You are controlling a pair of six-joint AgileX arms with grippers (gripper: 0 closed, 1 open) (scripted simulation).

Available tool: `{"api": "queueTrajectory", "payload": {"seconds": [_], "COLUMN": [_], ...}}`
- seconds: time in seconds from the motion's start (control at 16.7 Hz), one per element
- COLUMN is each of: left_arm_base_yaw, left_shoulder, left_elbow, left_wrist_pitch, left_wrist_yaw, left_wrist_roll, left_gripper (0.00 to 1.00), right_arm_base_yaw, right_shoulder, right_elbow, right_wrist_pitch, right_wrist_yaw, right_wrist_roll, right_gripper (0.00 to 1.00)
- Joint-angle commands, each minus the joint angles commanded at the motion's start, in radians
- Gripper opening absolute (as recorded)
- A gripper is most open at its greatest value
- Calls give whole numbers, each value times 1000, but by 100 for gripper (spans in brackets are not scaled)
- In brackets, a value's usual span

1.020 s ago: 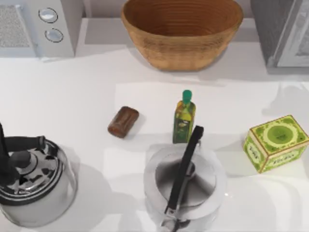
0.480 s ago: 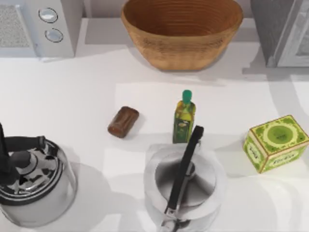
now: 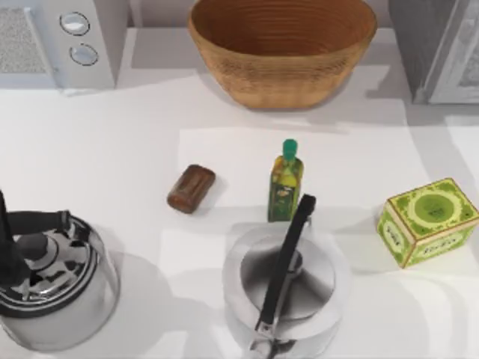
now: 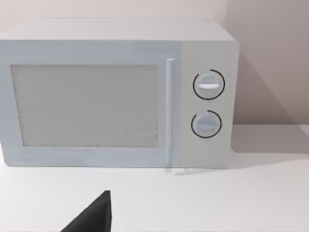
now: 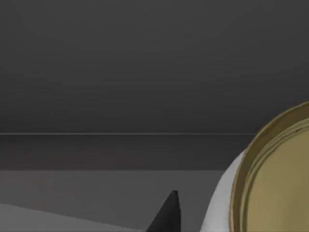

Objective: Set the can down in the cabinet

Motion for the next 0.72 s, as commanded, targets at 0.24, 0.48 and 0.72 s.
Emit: {"api": "queueTrajectory", "payload": {"seconds": [0.24, 0.48, 0.72], "left_arm_base_yaw": [0, 0, 0], "left_shoulder": [0, 0, 0], "left_elbow": [0, 0, 0], "left_wrist_pitch": [0, 0, 0], "left_wrist_yaw": [0, 0, 0], "left_wrist_roll": [0, 0, 0], "left_gripper": [100, 100, 100], "right_arm_base_yaw": [-4, -7, -20], "right_shoulder": [-1, 101, 332], "right_elbow": [-2, 105, 374], "right_wrist_pitch": [0, -55, -132], "right_wrist_yaw": [-1, -21, -42], "right_wrist_roll": [1, -6, -1], "right_gripper": [0, 0, 0]}}
